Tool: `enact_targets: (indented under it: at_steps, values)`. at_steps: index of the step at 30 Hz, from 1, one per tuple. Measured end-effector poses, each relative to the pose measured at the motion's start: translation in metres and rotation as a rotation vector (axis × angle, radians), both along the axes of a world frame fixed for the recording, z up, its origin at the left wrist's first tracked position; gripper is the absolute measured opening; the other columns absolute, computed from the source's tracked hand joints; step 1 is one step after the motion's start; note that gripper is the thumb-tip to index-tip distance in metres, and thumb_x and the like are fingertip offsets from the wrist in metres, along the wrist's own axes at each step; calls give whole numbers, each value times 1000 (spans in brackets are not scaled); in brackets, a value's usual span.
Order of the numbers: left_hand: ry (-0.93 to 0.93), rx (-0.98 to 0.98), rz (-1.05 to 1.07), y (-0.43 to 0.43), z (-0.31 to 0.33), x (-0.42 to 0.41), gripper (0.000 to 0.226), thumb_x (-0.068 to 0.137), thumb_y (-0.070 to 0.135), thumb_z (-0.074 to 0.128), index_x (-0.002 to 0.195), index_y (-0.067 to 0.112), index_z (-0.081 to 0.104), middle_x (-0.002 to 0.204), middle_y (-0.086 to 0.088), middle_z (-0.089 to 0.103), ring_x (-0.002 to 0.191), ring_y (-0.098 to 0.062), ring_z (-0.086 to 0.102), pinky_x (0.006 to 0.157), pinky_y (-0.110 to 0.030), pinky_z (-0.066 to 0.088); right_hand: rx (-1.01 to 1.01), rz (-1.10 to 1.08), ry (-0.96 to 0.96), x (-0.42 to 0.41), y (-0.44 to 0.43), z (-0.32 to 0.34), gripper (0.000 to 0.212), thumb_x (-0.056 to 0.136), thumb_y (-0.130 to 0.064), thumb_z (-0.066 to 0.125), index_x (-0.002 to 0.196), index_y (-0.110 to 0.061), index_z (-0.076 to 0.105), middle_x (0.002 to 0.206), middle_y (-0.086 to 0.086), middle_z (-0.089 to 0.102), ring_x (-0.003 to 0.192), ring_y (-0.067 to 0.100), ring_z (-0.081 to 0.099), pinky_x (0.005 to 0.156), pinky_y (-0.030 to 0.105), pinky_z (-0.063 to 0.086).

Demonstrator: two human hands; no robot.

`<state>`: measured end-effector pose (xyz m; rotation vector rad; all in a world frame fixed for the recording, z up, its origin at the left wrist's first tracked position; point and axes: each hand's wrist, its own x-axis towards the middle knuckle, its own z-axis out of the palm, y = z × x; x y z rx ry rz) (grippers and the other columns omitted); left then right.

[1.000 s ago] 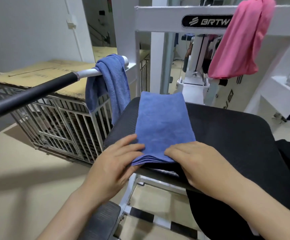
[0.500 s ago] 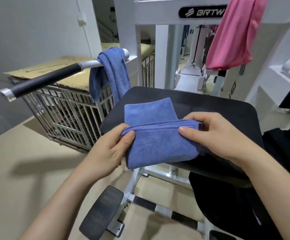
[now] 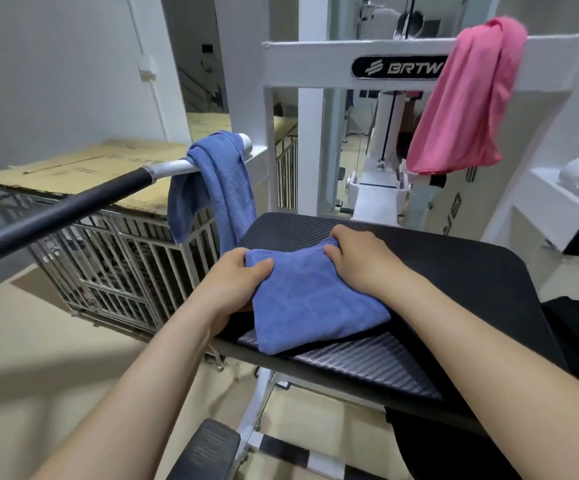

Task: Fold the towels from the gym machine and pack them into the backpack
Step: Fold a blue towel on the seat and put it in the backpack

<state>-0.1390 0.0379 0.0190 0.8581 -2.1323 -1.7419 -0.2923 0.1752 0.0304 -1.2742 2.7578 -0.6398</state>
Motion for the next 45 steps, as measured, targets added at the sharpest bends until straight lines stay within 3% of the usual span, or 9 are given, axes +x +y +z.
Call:
enact_targets:
  at_steps: [3, 7, 12, 16, 18, 22, 29, 35, 45]
  values:
    - [-69, -108, -6, -8, -2, -6, 28, 89, 27, 55, 100, 4, 65, 78, -9, 69, 64, -17, 60, 51, -26, 47, 82, -9, -3, -5, -5, -1, 24, 100, -35, 38, 104, -13, 48, 108, 15, 61, 90, 34, 53, 71, 35, 35]
    - [-314, -798, 50, -15, -2, -5, 24, 81, 53, 57, 93, 33, 61, 83, 14, 65, 81, -14, 60, 69, -32, 48, 87, -18, -56, -11, -8, 0, 27, 98, -39, 41, 113, -18, 51, 111, 9, 63, 95, 30, 55, 75, 35, 40]
    - [-129, -898, -86, -25, -11, -4, 26, 81, 54, 59, 81, 28, 63, 77, 5, 52, 83, -21, 53, 68, -36, 45, -105, -70, -46, -9, -4, -8, 21, 89, -40, 55, 93, -22, 65, 94, -4, 69, 90, 19, 61, 77, 32, 48]
    - [-47, -792, -164, -22, -6, -5, 25, 77, 43, 69, 74, 29, 49, 80, 8, 58, 79, -11, 55, 68, -28, 44, -286, -112, -341, -14, 4, 0, 33, 78, -36, 74, 61, -14, 55, 53, -12, 45, 51, 5, 40, 53, 22, 33]
    - [80, -701, -196, -17, -1, -2, 27, 76, 29, 76, 78, 26, 49, 72, 9, 59, 64, -3, 51, 59, -16, 39, -148, -66, -438, -16, 10, 17, 30, 71, -38, 80, 92, -21, 67, 80, -6, 58, 71, 6, 53, 70, 23, 43]
    - [306, -634, -229, -8, 19, 1, 35, 71, 15, 82, 84, 27, 52, 81, 11, 62, 73, -5, 58, 69, -19, 46, 277, 273, -86, 10, 13, 66, 96, 67, -54, 79, 147, -34, 29, 150, -9, 33, 137, 9, 33, 114, 32, 28]
    - [584, -416, -142, -2, 44, 7, 39, 67, 30, 81, 93, 28, 52, 101, 2, 63, 90, -12, 64, 82, -29, 52, 12, 295, 48, 40, 3, 86, 35, 77, -42, 73, 78, -9, 62, 65, 5, 59, 60, 18, 55, 54, 28, 41]
    - [500, 180, -364, -21, 0, 16, 60, 52, 60, 85, 97, 24, 68, 103, -4, 64, 103, -23, 58, 96, -47, 48, -463, 263, -627, 31, 36, 62, 24, 83, -35, 71, 100, -19, 71, 98, -1, 75, 92, 15, 71, 84, 32, 55]
    - [228, 228, -547, -25, 16, 2, 46, 56, 47, 86, 78, 8, 73, 79, -9, 67, 74, -17, 62, 67, -21, 51, -507, 47, -691, 51, 36, 49, 24, 96, -38, 53, 85, -23, 69, 80, -8, 71, 77, 9, 66, 75, 28, 53]
